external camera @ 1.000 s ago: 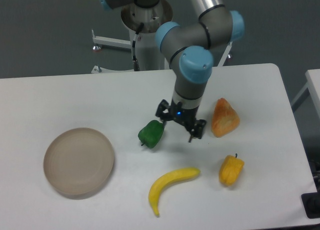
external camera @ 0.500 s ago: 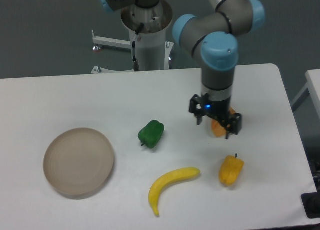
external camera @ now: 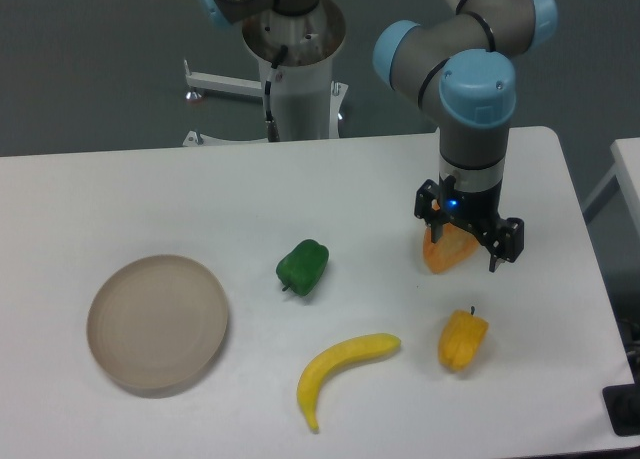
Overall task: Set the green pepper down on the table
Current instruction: 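Raise the open gripper and move it toward the orange pepper slice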
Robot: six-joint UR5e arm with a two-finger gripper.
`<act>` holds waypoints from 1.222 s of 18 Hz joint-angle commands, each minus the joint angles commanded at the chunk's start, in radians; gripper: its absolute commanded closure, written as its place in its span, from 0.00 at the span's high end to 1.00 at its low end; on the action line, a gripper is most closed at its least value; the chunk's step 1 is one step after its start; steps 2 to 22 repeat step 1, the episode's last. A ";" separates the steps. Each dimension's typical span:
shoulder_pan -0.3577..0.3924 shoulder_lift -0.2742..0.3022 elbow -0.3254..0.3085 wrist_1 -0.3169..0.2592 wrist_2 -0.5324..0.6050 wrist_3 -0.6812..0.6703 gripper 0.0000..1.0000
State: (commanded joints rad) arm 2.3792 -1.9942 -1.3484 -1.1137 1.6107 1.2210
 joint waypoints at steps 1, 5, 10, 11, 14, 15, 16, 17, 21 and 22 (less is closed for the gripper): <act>0.000 0.000 0.000 0.002 0.000 0.000 1.00; 0.000 0.000 0.000 0.002 0.000 0.000 1.00; 0.000 0.000 0.000 0.002 0.000 0.000 1.00; 0.000 0.000 0.000 0.002 0.000 0.000 1.00; 0.000 0.000 0.000 0.002 0.000 0.000 1.00; 0.000 0.000 0.000 0.002 0.000 0.000 1.00; 0.000 0.000 0.000 0.002 0.000 0.000 1.00; 0.000 0.000 0.000 0.002 0.000 0.000 1.00; 0.000 0.000 0.000 0.002 0.000 0.000 1.00; 0.000 0.000 0.000 0.002 0.000 0.000 1.00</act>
